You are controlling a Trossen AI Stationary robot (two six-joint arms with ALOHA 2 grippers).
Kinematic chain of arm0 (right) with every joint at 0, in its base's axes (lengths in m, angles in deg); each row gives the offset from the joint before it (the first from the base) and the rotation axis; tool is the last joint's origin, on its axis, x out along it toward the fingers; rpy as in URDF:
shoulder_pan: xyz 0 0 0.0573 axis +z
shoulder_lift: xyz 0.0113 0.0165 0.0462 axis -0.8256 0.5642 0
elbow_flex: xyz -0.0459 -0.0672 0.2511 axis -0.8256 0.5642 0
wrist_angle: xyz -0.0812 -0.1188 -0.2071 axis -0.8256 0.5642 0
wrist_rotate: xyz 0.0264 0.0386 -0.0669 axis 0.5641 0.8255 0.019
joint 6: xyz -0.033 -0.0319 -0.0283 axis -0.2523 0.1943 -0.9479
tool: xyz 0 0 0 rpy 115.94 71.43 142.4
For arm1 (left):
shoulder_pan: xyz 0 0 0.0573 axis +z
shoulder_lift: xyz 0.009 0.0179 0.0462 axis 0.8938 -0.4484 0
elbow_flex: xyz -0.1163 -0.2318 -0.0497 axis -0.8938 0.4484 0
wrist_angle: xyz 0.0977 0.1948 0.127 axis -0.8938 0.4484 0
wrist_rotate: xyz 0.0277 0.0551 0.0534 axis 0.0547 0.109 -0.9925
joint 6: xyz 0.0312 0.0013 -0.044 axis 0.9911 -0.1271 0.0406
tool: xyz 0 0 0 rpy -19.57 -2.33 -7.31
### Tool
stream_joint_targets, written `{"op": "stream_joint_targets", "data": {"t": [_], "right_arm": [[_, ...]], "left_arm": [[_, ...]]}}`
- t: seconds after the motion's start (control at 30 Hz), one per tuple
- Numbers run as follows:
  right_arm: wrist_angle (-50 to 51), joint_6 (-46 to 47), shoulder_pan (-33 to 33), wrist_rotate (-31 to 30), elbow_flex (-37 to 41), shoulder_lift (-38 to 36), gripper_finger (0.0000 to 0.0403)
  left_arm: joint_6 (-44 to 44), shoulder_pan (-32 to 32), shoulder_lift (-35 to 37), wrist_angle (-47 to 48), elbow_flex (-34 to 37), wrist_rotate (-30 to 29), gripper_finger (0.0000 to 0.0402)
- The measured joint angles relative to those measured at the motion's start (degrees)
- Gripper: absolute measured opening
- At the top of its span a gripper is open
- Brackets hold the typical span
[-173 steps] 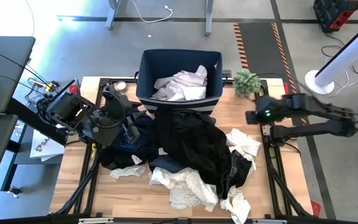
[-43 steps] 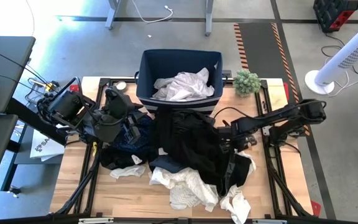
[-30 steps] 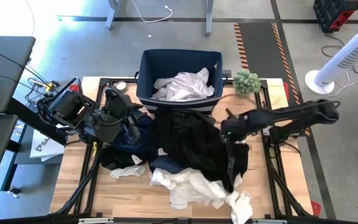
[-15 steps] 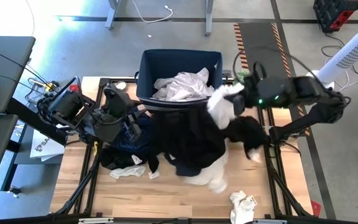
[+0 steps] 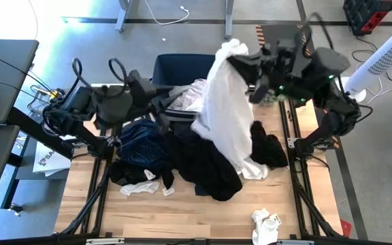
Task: Sort clothes
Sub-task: Put the white shawl into the blue bin
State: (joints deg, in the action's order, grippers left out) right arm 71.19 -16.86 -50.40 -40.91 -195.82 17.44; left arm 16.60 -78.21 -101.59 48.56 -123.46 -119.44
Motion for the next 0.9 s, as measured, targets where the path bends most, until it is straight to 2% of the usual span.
{"op": "stream_joint_targets", "data": {"t": [0.1, 0.23, 0.47, 0.6, 0.67, 0.77, 0.9], "right_arm": [[-3.22, -1.01, -0.04, 0.02, -1.71, 0.00, 0.0000], [-2.51, -1.01, -0.01, 0.55, -4.12, 0.02, 0.0000], [-1.62, 2.02, -0.01, 4.42, -4.56, 0.22, 0.0000], [-0.77, 4.73, 0.08, 7.38, -4.48, 0.62, 0.0000], [-0.67, 5.80, 0.39, 8.95, -4.45, 0.66, 0.0000], [-0.59, 6.73, 0.99, 9.42, -4.45, 0.59, 0.0000], [-0.38, 6.75, 2.12, 9.60, -4.45, 0.59, 0.0000]], "left_arm": [[2.68, 2.89, -0.22, -3.83, 0.00, 6.98, 0.0153], [4.68, 6.39, -1.89, -7.96, -0.02, 16.36, 0.0195], [11.75, 11.77, -9.59, -21.56, -0.02, 25.31, 0.0269], [11.28, 13.84, -15.52, -31.36, -0.02, 29.93, 0.0300], [9.88, 14.36, -18.31, -36.16, -0.02, 33.56, 0.0307], [9.41, 14.69, -21.98, -45.24, -0.02, 42.73, 0.0307], [4.16, 14.62, -25.74, -57.99, 0.00, 53.00, 0.0268]]}}
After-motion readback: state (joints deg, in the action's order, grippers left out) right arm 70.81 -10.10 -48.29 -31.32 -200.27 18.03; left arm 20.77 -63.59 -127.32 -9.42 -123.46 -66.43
